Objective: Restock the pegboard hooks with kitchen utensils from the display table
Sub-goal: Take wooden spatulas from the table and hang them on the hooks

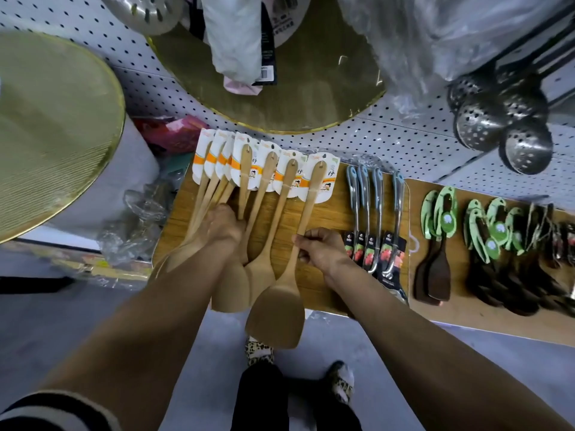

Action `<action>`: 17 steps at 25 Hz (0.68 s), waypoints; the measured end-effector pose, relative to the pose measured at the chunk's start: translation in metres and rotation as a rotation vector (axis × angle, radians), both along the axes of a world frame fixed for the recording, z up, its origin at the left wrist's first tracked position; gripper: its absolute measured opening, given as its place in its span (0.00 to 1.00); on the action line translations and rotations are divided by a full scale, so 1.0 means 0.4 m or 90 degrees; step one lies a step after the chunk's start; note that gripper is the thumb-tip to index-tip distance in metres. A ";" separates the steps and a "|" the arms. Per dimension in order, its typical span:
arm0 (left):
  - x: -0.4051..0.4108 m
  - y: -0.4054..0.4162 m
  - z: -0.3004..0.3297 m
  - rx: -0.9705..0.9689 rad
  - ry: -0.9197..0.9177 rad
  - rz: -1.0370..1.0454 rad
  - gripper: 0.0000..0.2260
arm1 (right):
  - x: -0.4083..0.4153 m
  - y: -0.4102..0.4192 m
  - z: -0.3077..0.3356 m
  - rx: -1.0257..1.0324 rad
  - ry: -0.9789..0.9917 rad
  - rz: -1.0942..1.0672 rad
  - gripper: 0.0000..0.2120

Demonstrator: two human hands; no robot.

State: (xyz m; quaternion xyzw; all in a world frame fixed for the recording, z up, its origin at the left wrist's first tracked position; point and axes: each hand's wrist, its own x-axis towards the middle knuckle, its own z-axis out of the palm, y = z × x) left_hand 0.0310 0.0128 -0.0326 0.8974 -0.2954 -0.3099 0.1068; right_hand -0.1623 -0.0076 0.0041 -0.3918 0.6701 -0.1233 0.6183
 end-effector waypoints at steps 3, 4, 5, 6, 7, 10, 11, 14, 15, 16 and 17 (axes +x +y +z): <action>-0.025 0.025 0.036 -0.017 0.028 -0.010 0.11 | -0.051 0.012 0.037 -0.001 -0.024 0.002 0.07; -0.044 0.034 0.046 -0.029 0.060 -0.011 0.09 | -0.076 0.016 0.051 -0.008 -0.034 -0.002 0.06; -0.069 0.045 0.054 -0.037 0.097 -0.009 0.07 | -0.108 0.021 0.065 -0.017 -0.043 -0.008 0.05; -0.104 0.059 0.066 -0.051 0.130 0.001 0.05 | -0.146 0.028 0.078 -0.027 -0.051 -0.018 0.05; -0.149 0.071 0.076 -0.070 0.162 0.020 0.05 | -0.194 0.036 0.089 -0.040 -0.057 -0.030 0.06; -0.324 0.109 0.116 -0.117 0.234 0.048 0.07 | -0.365 0.082 0.121 -0.072 -0.083 -0.063 0.11; -0.403 0.127 0.135 -0.130 0.255 0.041 0.08 | -0.443 0.105 0.135 -0.088 -0.095 -0.075 0.13; -0.674 0.194 0.188 -0.162 0.326 -0.009 0.12 | -0.723 0.184 0.184 -0.129 -0.108 -0.121 0.15; -0.771 0.213 0.199 -0.171 0.331 -0.051 0.13 | -0.828 0.214 0.205 -0.146 -0.109 -0.135 0.14; -0.862 0.226 0.215 -0.179 0.322 -0.095 0.13 | -0.921 0.239 0.224 -0.165 -0.111 -0.141 0.13; -0.946 0.231 0.228 -0.189 0.312 -0.135 0.13 | -1.012 0.262 0.242 -0.183 -0.113 -0.150 0.12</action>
